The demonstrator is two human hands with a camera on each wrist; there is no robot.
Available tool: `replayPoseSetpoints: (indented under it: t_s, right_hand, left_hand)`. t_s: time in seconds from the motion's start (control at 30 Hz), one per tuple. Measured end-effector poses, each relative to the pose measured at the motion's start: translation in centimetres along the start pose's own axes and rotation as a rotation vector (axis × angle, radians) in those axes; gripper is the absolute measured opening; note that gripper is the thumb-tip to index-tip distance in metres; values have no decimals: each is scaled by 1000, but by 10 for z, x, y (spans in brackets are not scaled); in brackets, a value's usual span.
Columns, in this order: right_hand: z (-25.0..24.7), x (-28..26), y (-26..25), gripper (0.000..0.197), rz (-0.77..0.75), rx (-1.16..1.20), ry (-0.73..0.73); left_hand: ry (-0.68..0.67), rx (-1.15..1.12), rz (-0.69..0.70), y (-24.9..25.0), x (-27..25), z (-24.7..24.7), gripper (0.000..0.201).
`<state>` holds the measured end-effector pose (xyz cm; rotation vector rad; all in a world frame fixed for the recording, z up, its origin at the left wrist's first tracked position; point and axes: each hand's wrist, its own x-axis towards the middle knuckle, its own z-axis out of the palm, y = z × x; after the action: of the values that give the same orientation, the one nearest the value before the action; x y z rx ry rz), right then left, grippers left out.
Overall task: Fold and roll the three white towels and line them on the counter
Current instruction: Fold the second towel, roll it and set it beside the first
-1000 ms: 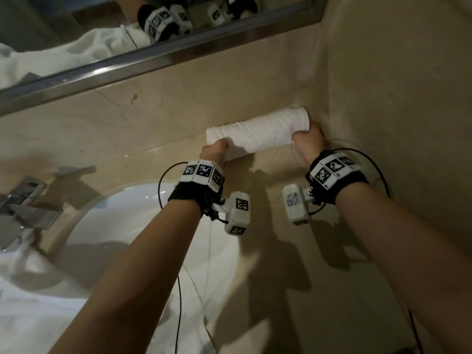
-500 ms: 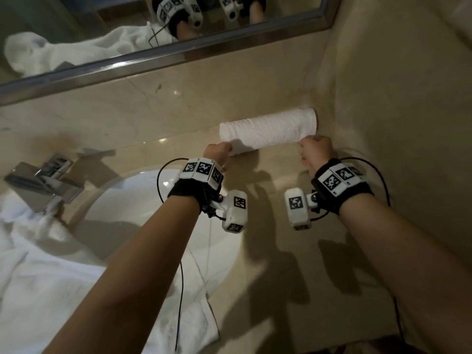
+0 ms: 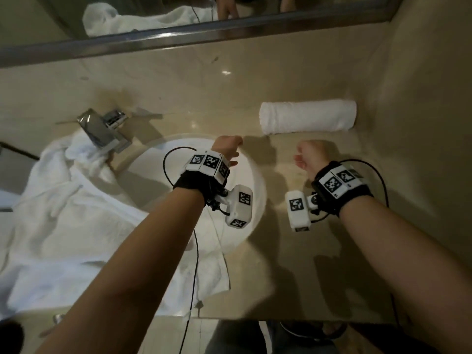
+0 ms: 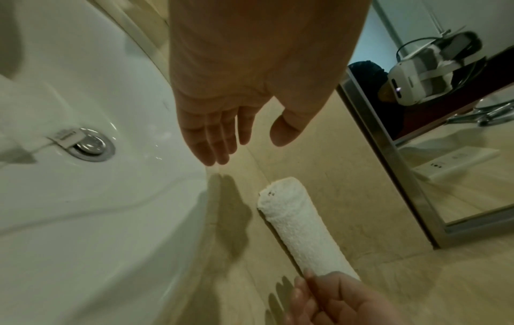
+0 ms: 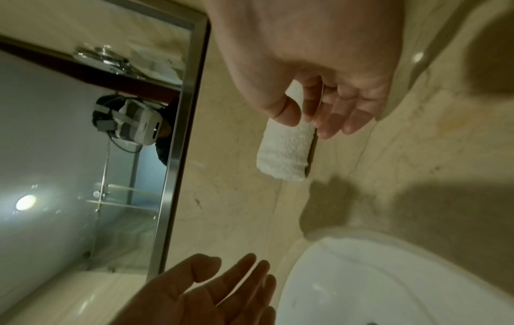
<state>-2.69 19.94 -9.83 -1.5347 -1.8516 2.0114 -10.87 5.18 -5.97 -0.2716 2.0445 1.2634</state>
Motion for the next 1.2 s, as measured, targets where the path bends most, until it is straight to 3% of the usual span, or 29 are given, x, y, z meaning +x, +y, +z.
replayPoseSetpoints:
  t_s: [0.07, 0.23, 0.4, 0.5, 0.63, 0.77, 0.8, 0.93, 1.03, 1.2]
  right_hand:
    - [10, -3, 6, 23, -3, 70, 11]
    - [37, -18, 16, 23, -27, -11, -122]
    - [64, -36, 17, 19, -71, -91, -194]
    - [87, -54, 16, 21, -100, -184, -234]
    - [124, -81, 29, 18, -144, -398, -347]
    - [170, -112, 48, 12, -245, -743, -560]
    - [181, -122, 53, 15, -274, -863, -627]
    - [212, -145, 78, 60, -312, -1439, -806]
    - [221, -156, 100, 71, -214, -1686, -893]
    - [224, -169, 126, 68, -174, -1757, -915]
  left_hand:
    - [33, -9, -3, -11, -3, -10, 10]
    - [83, -35, -7, -36, -11, -37, 30]
    - [101, -80, 10, -52, -18, -70, 12]
    - [113, -31, 90, -63, -23, -94, 9]
    - [145, 142, 192, -85, -30, -133, 14]
    - [193, 438, 288, -116, -33, -186, 25]
    - [171, 539, 294, -126, -35, -199, 28]
    - [2, 1014, 286, -175, -39, -229, 37]
    - [-30, 1311, 227, -210, -41, -244, 46]
    - [56, 1306, 266, -226, -34, -267, 56]
